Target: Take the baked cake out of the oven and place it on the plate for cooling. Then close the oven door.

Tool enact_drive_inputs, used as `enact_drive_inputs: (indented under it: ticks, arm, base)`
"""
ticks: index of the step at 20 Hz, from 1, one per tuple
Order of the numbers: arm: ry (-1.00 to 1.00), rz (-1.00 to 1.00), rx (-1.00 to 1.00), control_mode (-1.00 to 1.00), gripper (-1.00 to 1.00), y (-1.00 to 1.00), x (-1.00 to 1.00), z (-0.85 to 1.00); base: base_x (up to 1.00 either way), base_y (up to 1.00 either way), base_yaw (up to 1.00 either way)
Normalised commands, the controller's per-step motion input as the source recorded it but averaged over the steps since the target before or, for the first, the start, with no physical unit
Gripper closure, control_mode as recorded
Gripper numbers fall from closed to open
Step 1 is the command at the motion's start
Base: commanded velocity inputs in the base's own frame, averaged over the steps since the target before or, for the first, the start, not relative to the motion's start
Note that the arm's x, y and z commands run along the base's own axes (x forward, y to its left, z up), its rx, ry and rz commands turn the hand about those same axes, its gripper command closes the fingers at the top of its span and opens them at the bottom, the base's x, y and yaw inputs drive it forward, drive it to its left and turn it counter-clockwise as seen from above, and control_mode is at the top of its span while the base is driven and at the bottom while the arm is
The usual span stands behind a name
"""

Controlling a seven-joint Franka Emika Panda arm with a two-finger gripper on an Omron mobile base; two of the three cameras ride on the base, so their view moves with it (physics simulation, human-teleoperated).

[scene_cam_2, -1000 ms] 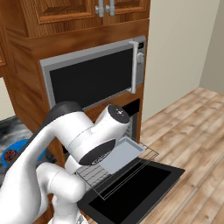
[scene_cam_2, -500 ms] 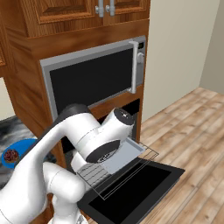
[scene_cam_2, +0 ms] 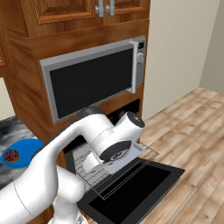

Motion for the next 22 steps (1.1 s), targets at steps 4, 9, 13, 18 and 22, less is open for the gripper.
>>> enact_drive_inputs:
  ticks: [4, 9, 13, 18, 22]
  arm:
    - [0.0, 0.0, 0.0, -1.0, -1.0, -0.04, 0.23, -0.28]
    - [-0.01, 0.0, 0.0, -1.0, -1.0, -0.02, 0.21, -0.31]
    - [-0.03, 0.0, 0.0, -1.0, -1.0, -0.09, 0.2, -0.3]
    - [0.0, 0.0, 0.0, -1.0, -1.0, -0.16, 0.22, -0.28]
    - [-0.02, 0.0, 0.0, -1.0, -1.0, -0.16, 0.24, -0.24]
  base:
    - [0.0, 0.0, 0.0]
    - [0.0, 0.0, 0.0]
    - [0.0, 0.0, 0.0]
    - [0.0, 0.0, 0.0]
    - [0.0, 0.0, 0.0]
